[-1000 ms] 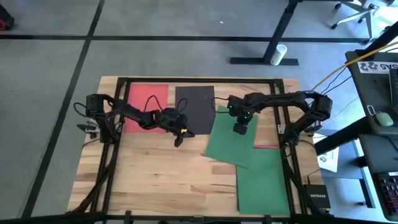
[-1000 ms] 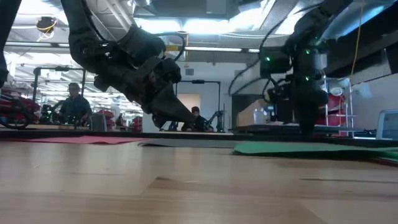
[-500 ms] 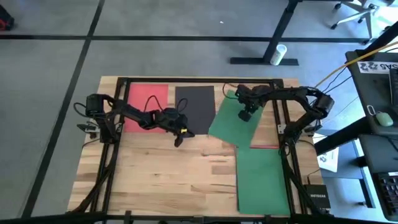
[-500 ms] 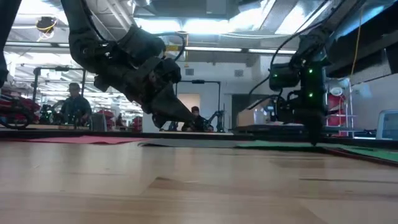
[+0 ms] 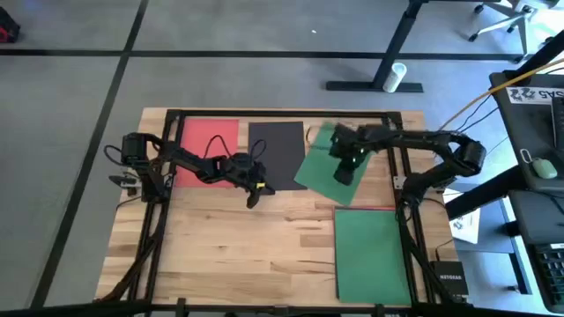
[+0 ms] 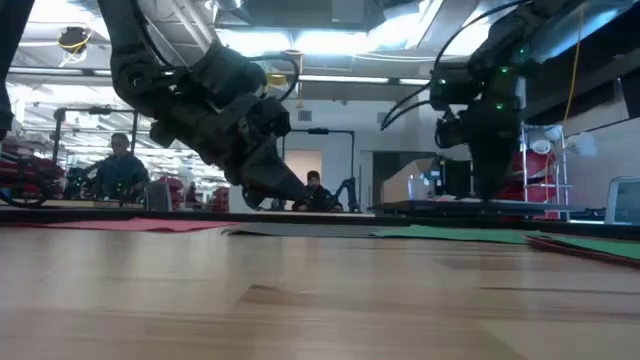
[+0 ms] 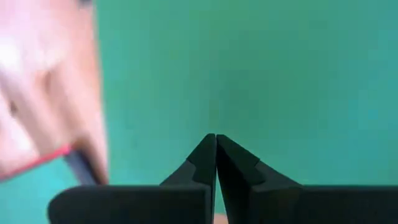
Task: Organize paper
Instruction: Move the green paper to the top right of the table
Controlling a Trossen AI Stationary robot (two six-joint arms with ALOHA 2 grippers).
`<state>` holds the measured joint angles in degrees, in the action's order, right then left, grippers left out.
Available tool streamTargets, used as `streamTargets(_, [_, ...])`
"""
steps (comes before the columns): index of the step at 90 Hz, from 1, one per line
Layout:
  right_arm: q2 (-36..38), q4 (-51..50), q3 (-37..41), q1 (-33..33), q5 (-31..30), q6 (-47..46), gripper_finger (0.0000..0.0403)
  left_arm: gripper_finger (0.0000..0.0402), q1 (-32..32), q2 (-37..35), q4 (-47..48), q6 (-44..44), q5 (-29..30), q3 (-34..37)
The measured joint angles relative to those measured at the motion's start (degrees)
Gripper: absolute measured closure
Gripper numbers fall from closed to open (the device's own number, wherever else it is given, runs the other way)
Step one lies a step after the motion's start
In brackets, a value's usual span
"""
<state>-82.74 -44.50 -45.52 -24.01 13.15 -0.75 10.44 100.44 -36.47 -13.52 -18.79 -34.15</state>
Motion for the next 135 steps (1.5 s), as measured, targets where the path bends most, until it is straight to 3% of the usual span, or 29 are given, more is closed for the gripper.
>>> streamTargets(20, [-0.08, 1.49, 4.29, 7.29, 0.11, -5.76, 0.0403, 0.0402, -0.1, 0.0, 0.01, -0.02, 0.0, 0.0])
streamTargets(48, [0.09, -2.44, 9.78, 7.87, 0.4, -10.01, 0.0403, 0.0402, -0.35, 0.0, -0.03, -0.59, 0.0, 0.0])
streamTargets(71, [-0.11, -7.32, 7.37, 7.83, -9.88, -11.9, 0.0403, 0.0402, -0.35, 0.0, 0.01, -0.65, 0.0, 0.0])
streamTargets(86, [1.58, -7.1, 4.98, 7.87, -10.56, -11.43, 0.0403, 0.0402, -0.35, 0.0, 0.37, -0.66, 0.0, 0.0])
streamTargets(95, [3.24, -1.84, 3.3, 7.86, -10.56, -10.92, 0.0403, 0.0402, -0.35, -0.01, 0.48, -0.65, 0.01, 0.0])
streamTargets(109, [3.45, 14.98, 2.6, 7.78, -10.85, -9.59, 0.0403, 0.0402, -0.35, -0.02, 0.66, -0.65, 0.02, 0.0])
streamTargets(126, [-3.45, 30.85, 2.59, 6.24, -12.22, -7.91, 0.0403, 0.0402, -0.35, -0.02, 0.97, -0.59, 0.11, 0.0])
streamTargets(135, [-7.59, 33.86, 1.39, 4.88, -11.21, -7.15, 0.0403, 0.0402, -0.35, -0.04, 1.29, -0.56, 0.14, 0.0])
